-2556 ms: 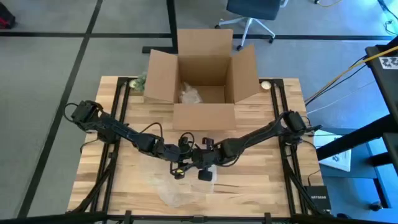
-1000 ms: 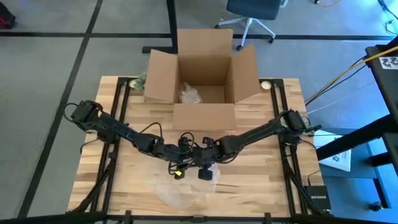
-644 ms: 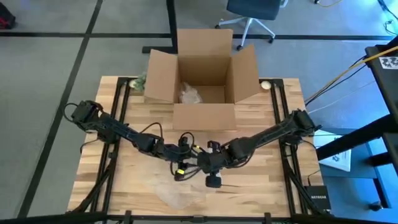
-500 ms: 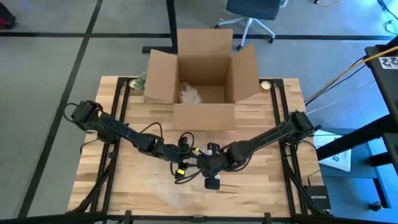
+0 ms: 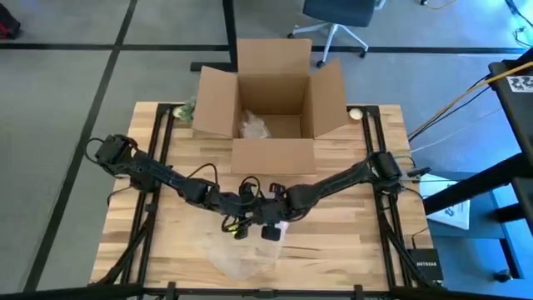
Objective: Wrap mug
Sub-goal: Wrap the red mug with the bubble wrap
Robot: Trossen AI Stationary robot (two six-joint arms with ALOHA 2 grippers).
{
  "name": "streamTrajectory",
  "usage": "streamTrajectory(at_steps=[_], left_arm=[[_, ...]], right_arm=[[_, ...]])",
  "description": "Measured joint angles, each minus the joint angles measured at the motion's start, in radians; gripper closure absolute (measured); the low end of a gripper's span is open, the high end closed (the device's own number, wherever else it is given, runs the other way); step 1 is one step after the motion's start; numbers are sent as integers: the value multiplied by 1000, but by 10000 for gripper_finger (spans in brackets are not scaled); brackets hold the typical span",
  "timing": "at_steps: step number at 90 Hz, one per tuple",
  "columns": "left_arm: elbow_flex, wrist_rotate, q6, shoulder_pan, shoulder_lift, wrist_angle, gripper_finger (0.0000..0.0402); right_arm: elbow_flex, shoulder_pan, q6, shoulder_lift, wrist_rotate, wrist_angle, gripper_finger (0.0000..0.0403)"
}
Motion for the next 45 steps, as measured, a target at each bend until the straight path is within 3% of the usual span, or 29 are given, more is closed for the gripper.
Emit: streamTrajectory(at_steps=[45], left_arm=[[0, 7, 1, -7, 0, 4, 237]], right_arm=[[74, 23, -5, -128, -6, -97, 402]])
